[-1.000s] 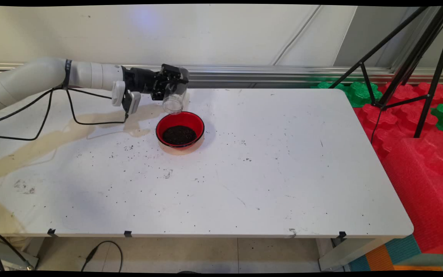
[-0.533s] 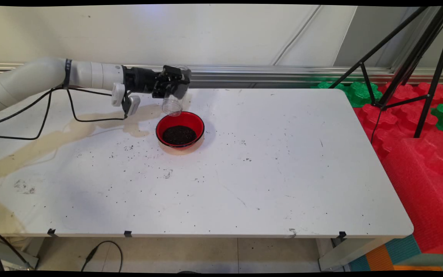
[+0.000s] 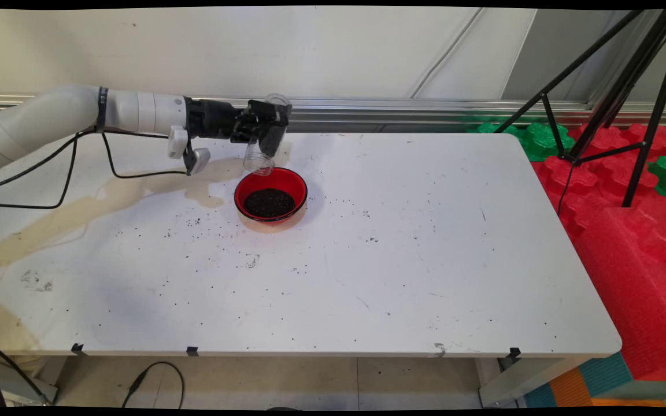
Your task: Pour the black seasoning powder in the red bowl
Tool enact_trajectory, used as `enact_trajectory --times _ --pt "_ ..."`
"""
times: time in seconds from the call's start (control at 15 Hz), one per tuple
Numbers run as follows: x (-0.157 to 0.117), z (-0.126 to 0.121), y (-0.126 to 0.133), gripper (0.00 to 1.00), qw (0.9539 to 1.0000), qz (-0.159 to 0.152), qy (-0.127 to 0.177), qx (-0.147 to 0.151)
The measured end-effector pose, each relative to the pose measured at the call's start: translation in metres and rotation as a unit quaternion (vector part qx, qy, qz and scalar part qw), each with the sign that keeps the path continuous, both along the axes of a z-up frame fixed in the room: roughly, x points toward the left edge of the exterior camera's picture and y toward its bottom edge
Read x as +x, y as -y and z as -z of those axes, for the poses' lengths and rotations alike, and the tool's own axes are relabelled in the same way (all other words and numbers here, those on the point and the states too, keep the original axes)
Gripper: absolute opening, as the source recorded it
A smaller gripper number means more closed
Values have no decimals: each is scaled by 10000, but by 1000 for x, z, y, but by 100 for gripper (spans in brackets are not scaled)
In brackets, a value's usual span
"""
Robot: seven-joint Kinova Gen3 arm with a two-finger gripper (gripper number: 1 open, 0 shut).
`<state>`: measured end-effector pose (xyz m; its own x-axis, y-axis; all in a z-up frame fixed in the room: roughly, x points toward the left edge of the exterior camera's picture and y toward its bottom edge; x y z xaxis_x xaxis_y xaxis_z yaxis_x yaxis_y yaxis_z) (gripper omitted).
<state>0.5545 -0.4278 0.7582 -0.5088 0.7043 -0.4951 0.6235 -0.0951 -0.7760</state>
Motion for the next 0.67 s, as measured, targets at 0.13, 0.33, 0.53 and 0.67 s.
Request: enact_trajectory --times 0.13,0.33,0.53,0.67 --pt "-1 -1 0 0 9999 62 66 -76" --pt "-4 -3 -1 0 9995 171 177 -213" --pt "-6 -4 -2 0 9987 266 263 -335" --pt "-7 -5 -2 0 9983 309 297 -388"
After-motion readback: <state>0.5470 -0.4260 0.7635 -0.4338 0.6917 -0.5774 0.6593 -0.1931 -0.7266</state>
